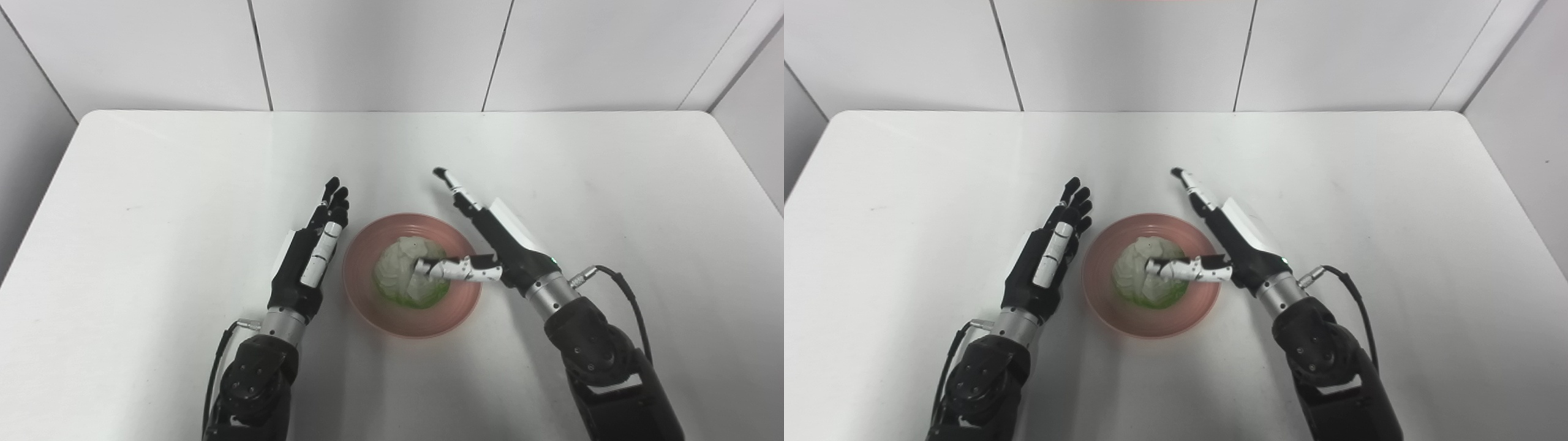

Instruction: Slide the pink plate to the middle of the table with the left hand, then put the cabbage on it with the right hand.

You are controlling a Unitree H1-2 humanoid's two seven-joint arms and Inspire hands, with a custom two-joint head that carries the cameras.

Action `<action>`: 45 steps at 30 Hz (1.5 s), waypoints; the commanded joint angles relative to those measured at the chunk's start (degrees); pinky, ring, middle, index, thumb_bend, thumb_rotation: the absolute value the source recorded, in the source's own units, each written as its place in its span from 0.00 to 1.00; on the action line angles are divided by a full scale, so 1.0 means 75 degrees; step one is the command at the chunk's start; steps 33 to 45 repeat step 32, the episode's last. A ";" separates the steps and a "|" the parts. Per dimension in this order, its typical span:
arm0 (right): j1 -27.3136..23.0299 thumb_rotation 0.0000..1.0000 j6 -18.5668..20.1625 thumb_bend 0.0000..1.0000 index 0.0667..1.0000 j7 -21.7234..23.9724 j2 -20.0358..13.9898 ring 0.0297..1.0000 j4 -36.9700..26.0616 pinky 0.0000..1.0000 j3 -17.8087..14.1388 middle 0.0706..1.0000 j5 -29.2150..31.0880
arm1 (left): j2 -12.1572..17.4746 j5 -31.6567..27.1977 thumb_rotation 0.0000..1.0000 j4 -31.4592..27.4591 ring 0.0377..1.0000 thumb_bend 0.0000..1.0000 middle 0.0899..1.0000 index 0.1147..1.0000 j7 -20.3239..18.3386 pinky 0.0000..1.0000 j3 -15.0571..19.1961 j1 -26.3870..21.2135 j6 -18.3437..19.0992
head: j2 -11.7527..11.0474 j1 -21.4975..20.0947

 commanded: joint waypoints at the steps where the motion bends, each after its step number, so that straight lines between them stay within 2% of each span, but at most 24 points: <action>1: -0.0126 0.75 -0.0270 0.69 1.00 -0.0254 0.0161 1.00 -0.0125 0.99 -0.0202 1.00 0.0485 | -0.0065 0.0107 0.87 -0.0322 1.00 0.66 1.00 1.00 0.0041 1.00 -0.0068 -0.0139 -0.0276 | 0.0013 -0.0038; 4: -0.0098 0.88 0.0026 0.67 1.00 -0.0342 0.0313 1.00 -0.0155 1.00 -0.0345 1.00 0.0759 | -0.0039 0.0100 0.87 -0.0328 1.00 0.66 1.00 1.00 0.0032 1.00 -0.0072 -0.0132 -0.0290 | 0.0013 -0.0038; 6: -0.0087 0.90 0.0219 0.65 1.00 -0.0358 0.0437 1.00 -0.0131 1.00 -0.0471 1.00 0.1056 | -0.0056 0.0051 0.87 -0.0336 1.00 0.66 1.00 0.99 0.0028 1.00 -0.0048 -0.0125 -0.0241 | 0.0013 -0.0038; 8: -0.0052 0.92 0.0620 0.64 1.00 -0.0371 0.0643 1.00 -0.0185 1.00 -0.0611 1.00 0.1419 | -0.0091 0.0006 0.85 -0.0343 1.00 0.67 1.00 0.99 0.0044 1.00 -0.0022 -0.0111 -0.0200 | 0.0013 -0.0038; 9: -0.0043 0.92 0.0755 0.64 1.00 -0.0385 0.0708 1.00 -0.0220 1.00 -0.0639 1.00 0.1519 | -0.0097 -0.0008 0.85 -0.0359 1.00 0.67 1.00 0.99 0.0045 1.00 -0.0012 -0.0105 -0.0180 | 0.0040 -0.0061; 10: -0.0004 0.92 0.0928 0.64 1.00 -0.0399 0.0945 1.00 -0.0249 1.00 -0.0759 1.00 0.1959 | -0.0093 -0.0017 0.84 -0.0380 1.00 0.67 1.00 0.99 0.0035 1.00 -0.0011 -0.0101 -0.0138 | 0.0040 -0.0061; 11: 0.0021 0.87 0.1036 0.64 1.00 -0.0411 0.1105 1.00 -0.0266 1.00 -0.0838 1.00 0.2277 | -0.0088 -0.0022 0.84 -0.0395 1.00 0.68 1.00 0.99 0.0027 1.00 -0.0012 -0.0098 -0.0110 | 0.0040 -0.0061; 13: 0.0054 0.84 0.1057 0.65 1.00 -0.0492 0.1343 1.00 -0.0244 1.00 -0.0935 1.00 0.2659 | -0.0070 -0.0048 0.84 -0.0429 1.00 0.68 1.00 0.99 -0.0003 1.00 -0.0015 -0.0089 -0.0044 | 0.0040 -0.0061; 16: 0.0054 0.87 0.1242 0.67 1.00 -0.0631 0.1486 1.00 -0.0319 1.00 -0.1044 1.00 0.2926 | -0.0049 -0.0037 0.84 -0.0422 1.00 0.69 1.00 0.99 -0.0013 1.00 -0.0019 -0.0095 -0.0083 | 0.0040 -0.0061; 19: 0.0078 0.92 0.1628 0.58 1.00 -0.0774 0.1615 1.00 -0.0429 1.00 -0.1166 1.00 0.3194 | -0.0044 -0.0029 0.84 -0.0409 1.00 0.70 1.00 1.00 0.0005 1.00 -0.0002 -0.0117 -0.0102 | 0.0063 -0.0111; 22: 0.0072 0.89 0.1980 0.59 1.00 -0.0857 0.1658 1.00 -0.0477 1.00 -0.1212 1.00 0.3419 | -0.0095 -0.0099 0.83 -0.0409 1.00 0.69 1.00 1.00 0.0028 1.00 0.0050 -0.0128 -0.0124 | 0.0063 -0.0111; 27: -0.0039 0.90 0.2127 0.57 1.00 -0.1081 0.1738 1.00 -0.0370 1.00 -0.1343 1.00 0.3661 | -0.0152 -0.0245 0.82 -0.0453 1.00 0.72 1.00 1.00 0.0052 1.00 0.0151 -0.0158 0.0069 | 0.0063 -0.0111; 32: -0.0163 0.90 0.2333 0.62 0.99 -0.1380 0.1885 0.99 -0.0185 1.00 -0.1688 1.00 0.4043 | -0.0194 -0.0326 0.87 -0.0492 1.00 0.67 1.00 0.99 0.0094 1.00 0.0223 -0.0178 0.0106 | 0.0063 -0.0111; 45: -0.0163 0.90 0.2333 0.62 0.99 -0.1380 0.1885 0.99 -0.0185 1.00 -0.1688 1.00 0.4043 | -0.0194 -0.0326 0.87 -0.0492 1.00 0.67 1.00 0.99 0.0094 1.00 0.0223 -0.0178 0.0106 | 0.0063 -0.0111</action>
